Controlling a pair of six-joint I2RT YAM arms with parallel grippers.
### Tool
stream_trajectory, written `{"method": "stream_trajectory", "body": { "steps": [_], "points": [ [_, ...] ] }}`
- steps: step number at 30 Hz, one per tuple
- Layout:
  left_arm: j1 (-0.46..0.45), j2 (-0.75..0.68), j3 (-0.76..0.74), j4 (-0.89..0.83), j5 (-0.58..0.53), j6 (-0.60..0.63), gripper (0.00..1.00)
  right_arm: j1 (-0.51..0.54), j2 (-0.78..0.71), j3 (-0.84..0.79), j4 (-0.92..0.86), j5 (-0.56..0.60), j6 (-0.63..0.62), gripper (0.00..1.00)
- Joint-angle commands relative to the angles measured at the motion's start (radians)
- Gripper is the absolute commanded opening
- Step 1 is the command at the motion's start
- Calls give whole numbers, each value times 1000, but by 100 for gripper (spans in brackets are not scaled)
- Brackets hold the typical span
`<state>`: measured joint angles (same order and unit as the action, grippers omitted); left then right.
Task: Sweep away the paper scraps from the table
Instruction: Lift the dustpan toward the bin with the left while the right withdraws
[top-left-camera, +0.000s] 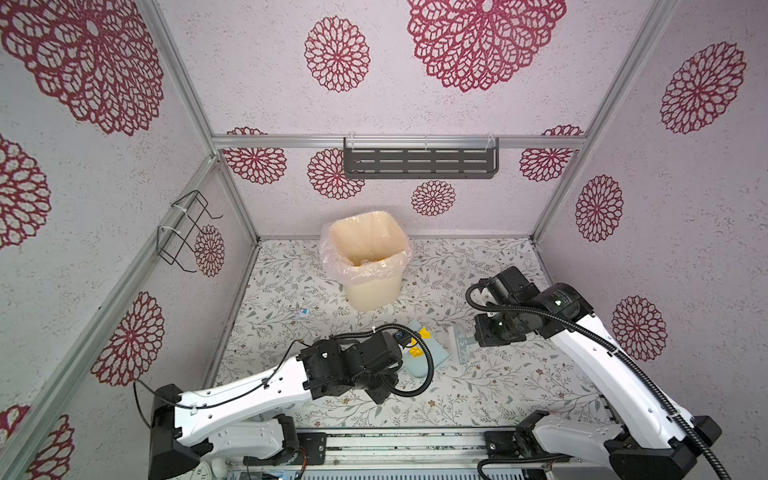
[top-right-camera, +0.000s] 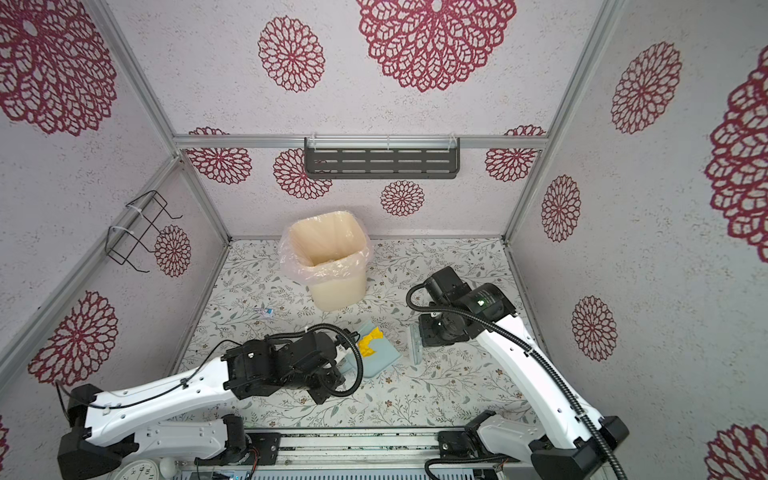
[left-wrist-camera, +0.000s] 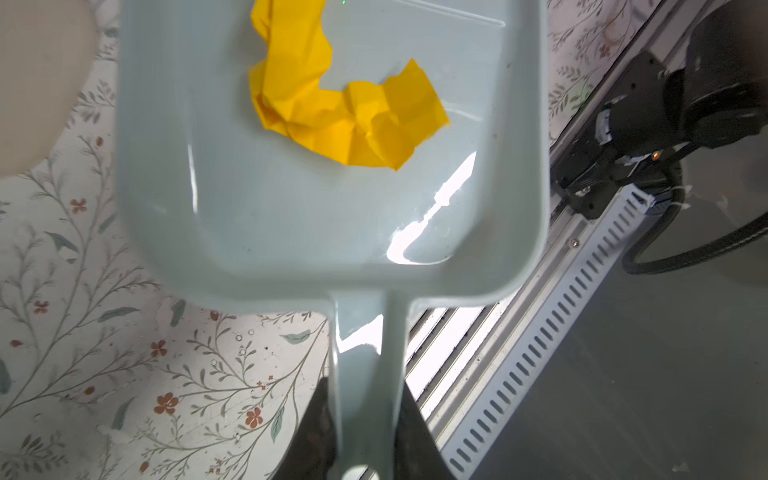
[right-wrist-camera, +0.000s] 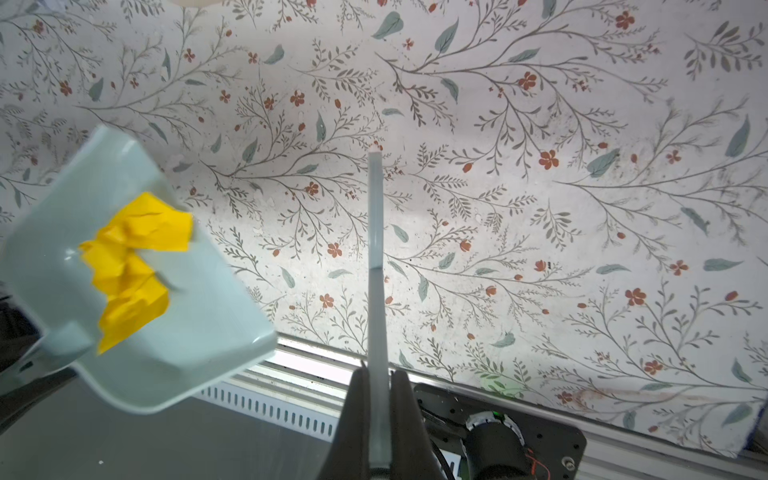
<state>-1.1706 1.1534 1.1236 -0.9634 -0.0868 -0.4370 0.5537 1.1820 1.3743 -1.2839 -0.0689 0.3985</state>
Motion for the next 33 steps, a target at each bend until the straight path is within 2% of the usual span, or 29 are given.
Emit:
{"method": "stream_trajectory", "body": {
  "steps": [1,5,9,15,17,23,28,33],
  "points": [
    [8,-25,92,-100,-64,-26,0,-47,-25,-29,83,-69,-43,0],
    [22,-16,228,-212,-103,-43,0,-91,-15,-61,135,-127,-57,0],
    [87,12,365,-301,-104,-46,0,-127,7,-62,154,-160,-82,0],
    [285,79,571,-405,-43,10,0,-173,42,-52,177,-211,-115,0],
    [375,121,655,-446,-9,42,0,-185,53,-49,185,-227,-125,0],
    [571,259,827,-502,47,157,0,-214,77,-30,189,-252,-147,0],
    [686,393,951,-534,49,247,0,-241,85,-18,172,-262,-163,0],
    [768,532,1054,-540,4,333,0,-268,89,-20,155,-281,-180,0]
  ]
}}
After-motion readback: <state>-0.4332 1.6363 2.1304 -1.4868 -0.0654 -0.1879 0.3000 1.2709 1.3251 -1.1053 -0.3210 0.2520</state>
